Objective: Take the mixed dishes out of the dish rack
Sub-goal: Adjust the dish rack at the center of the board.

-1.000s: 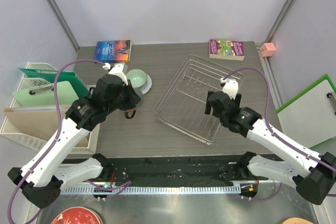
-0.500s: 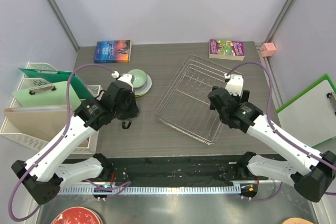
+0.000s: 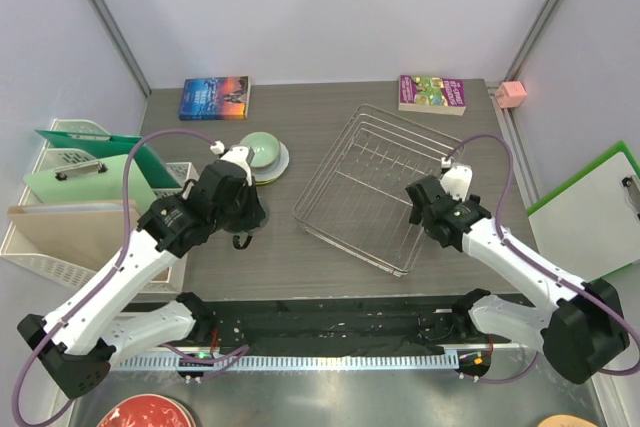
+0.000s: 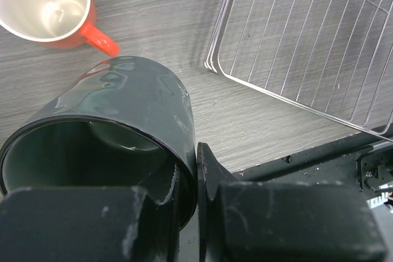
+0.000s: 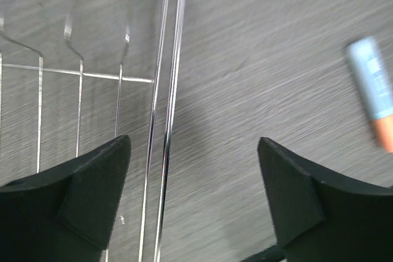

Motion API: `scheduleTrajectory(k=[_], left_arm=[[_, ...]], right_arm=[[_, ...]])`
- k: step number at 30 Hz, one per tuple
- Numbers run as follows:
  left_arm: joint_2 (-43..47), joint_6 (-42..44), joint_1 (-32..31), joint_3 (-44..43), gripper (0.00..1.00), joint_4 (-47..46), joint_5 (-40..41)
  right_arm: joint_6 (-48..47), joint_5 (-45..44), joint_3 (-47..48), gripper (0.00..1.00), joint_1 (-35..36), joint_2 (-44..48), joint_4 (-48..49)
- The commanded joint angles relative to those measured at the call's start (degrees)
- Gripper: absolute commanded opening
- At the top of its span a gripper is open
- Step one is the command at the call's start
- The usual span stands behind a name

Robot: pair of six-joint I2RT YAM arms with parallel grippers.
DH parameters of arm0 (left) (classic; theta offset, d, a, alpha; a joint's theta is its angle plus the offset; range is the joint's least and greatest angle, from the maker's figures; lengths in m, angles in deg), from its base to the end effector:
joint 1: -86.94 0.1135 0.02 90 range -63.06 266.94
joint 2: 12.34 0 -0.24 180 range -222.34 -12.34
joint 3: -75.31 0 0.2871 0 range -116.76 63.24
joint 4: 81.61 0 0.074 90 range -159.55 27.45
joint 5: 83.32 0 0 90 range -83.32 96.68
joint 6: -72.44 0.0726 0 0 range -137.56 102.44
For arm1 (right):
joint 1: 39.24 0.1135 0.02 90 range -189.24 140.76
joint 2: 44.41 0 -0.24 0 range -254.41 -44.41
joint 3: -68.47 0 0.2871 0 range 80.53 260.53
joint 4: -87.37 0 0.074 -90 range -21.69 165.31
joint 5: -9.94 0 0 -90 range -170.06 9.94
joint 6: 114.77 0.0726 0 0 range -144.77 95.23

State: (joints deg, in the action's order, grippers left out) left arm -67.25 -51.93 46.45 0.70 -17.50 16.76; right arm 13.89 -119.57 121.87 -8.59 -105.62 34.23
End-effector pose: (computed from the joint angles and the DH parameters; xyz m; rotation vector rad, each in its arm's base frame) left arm 0.2031 -0.1567 0.3049 0.0388 2.3736 -0.4398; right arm 0.2403 0.0887 0.1712 0.3784 2.3054 -0.3445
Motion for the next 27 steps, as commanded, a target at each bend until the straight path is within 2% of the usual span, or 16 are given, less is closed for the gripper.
scheduleTrajectory(k=[1,2,3,5,6,7,10,13,17,21,27], left_arm=[[1.2,0.3,-0.3,0.9,0.0,-6.7,-1.6],[1.2,0.3,-0.3,1.1,0.0,-6.9,-2.0],[1.1,0.3,-0.3,1.2,0.0,-7.0,-2.1],[1.0,0.3,-0.4,1.0,0.0,-7.1,-2.2],[1.0,0.3,-0.5,1.1,0.0,-7.1,-2.1],[1.0,0.3,-0.5,1.1,0.0,-7.1,-1.8],[0.6,0.4,-0.6,1.2,0.0,-7.1,-1.6],[-0.1,0.3,-0.9,1.3,0.0,-7.5,-1.6],[-1.9,0.4,-1.4,1.3,0.0,-8.1,-1.6],[-4.2,0.6,-1.9,1.0,0.0,-9.3,-1.5],[-8.9,0.9,-2.2,0.9,0.0,-12.1,-1.5]], right_arm=[[4.1,12.8,-4.1,0.8,-2.9,-2.6,11.0],[5.2,14.0,-4.9,0.72,-3.1,-3.8,12.7],[5.6,14.9,-5.0,0.5,-3.2,-4.5,14.6],[6.7,15.1,-4.3,0.29,-3.5,-6.0,15.8],[7.0,15.0,-3.8,0.1,-3.8,-7.3,16.3],[7.0,14.3,-2.9,0.01,-4.4,-7.9,16.6],[7.7,14.1,-1.9,0.01,-6.0,-9.0,17.3],[8.8,16.1,-1.9,0.01,-10.6,-9.4,19.0],[10.1,23.5,-3.5,0.01,-19.4,-9.2,22.4],[10.8,27.3,-4.8,0.01,-28.7,-8.8,23.9],[9.9,29.7,-4.1,0.01,-33.8,-9.2,25.3]])
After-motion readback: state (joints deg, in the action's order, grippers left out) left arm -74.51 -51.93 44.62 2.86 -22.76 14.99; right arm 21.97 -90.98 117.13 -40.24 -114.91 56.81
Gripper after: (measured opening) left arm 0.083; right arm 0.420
